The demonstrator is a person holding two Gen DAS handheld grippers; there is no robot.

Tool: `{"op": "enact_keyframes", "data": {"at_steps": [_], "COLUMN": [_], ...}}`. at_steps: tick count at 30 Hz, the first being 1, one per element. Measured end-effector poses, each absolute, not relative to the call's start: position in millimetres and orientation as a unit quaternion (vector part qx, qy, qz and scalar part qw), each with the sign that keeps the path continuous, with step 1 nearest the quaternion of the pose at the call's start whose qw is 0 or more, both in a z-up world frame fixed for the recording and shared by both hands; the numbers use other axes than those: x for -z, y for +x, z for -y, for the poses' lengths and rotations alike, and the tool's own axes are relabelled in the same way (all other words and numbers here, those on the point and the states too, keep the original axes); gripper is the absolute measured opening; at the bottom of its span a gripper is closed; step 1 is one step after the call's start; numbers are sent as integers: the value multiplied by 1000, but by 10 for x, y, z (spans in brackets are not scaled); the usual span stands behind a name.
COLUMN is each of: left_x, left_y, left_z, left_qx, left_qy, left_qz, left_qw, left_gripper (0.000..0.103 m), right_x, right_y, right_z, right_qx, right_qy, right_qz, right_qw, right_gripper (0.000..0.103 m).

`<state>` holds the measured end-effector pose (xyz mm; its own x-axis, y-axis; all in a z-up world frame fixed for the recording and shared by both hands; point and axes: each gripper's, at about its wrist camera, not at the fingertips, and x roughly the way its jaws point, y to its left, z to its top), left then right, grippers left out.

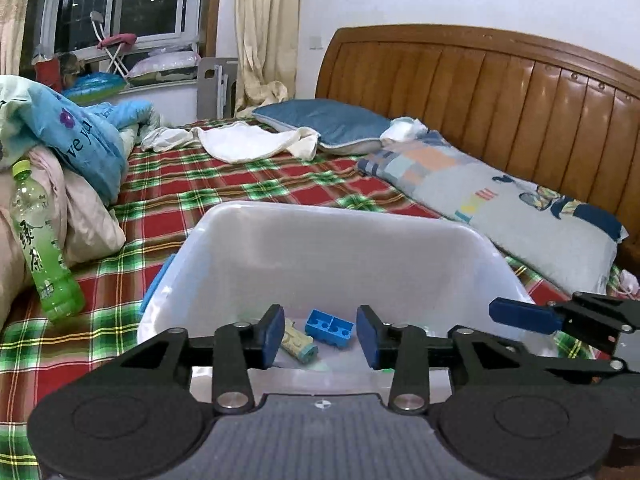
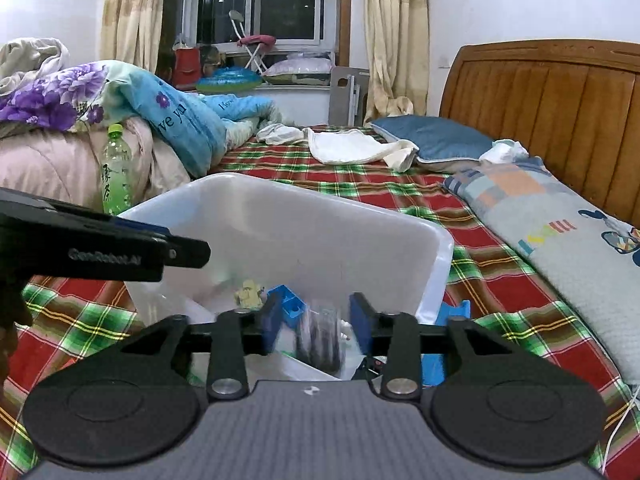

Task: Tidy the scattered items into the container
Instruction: 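Carry both cars over the bin and open both tools to drop them, then withdraw both open tools from the bin toward the toy pile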

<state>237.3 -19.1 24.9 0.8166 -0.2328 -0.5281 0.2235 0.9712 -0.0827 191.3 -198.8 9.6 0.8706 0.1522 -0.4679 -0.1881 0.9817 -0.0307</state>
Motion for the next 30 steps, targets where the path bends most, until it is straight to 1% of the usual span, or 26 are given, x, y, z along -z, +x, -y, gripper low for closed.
{"op": "enact_keyframes", "data": {"at_steps": [4, 6, 7, 8, 9, 12, 15, 20, 23, 26, 30], "left_x": [-310, -325, -320, -311, -287, -145, 91, 492, 678, 767, 760], "left_y": [2191, 2075, 1991, 1919, 1832, 1539, 1311, 1063, 908, 799, 800], "left_z": [121, 64, 27, -8, -40, -126, -167, -221, -278, -377, -591], "left_qx": [129, 134, 136, 138, 136, 123, 121, 121, 117, 101, 64], "left_qy": [-23, -32, -37, -40, -43, -34, -29, -34, -29, -20, -14], "left_qz": [-261, -252, -246, -243, -239, -227, -243, -286, -299, -297, -285], "left_qw": [956, 958, 959, 959, 960, 966, 962, 950, 947, 949, 956], "left_gripper": [47, 51, 55, 56, 56, 58, 58, 58, 58, 58, 58], "right_x": [-143, -169, -184, -198, -212, -213, -145, 108, 313, 522, 733], "right_y": [1853, 1781, 1745, 1701, 1654, 1479, 1310, 1123, 1022, 936, 849], "right_z": [1985, 1989, 1989, 1991, 1992, 1992, 1974, 1832, 1713, 1598, 1479], "right_qx": [-87, -87, -87, -88, -89, -94, -98, -116, -136, -161, -186], "right_qy": [-38, -35, -35, -34, -33, -27, -19, -16, -25, -41, -50], "right_qz": [-231, -225, -221, -216, -211, -198, -194, -221, -241, -262, -284], "right_qw": [968, 970, 971, 972, 973, 975, 976, 968, 961, 951, 939], "right_gripper": [55, 56, 56, 58, 60, 64, 66, 65, 65, 65, 65]}}
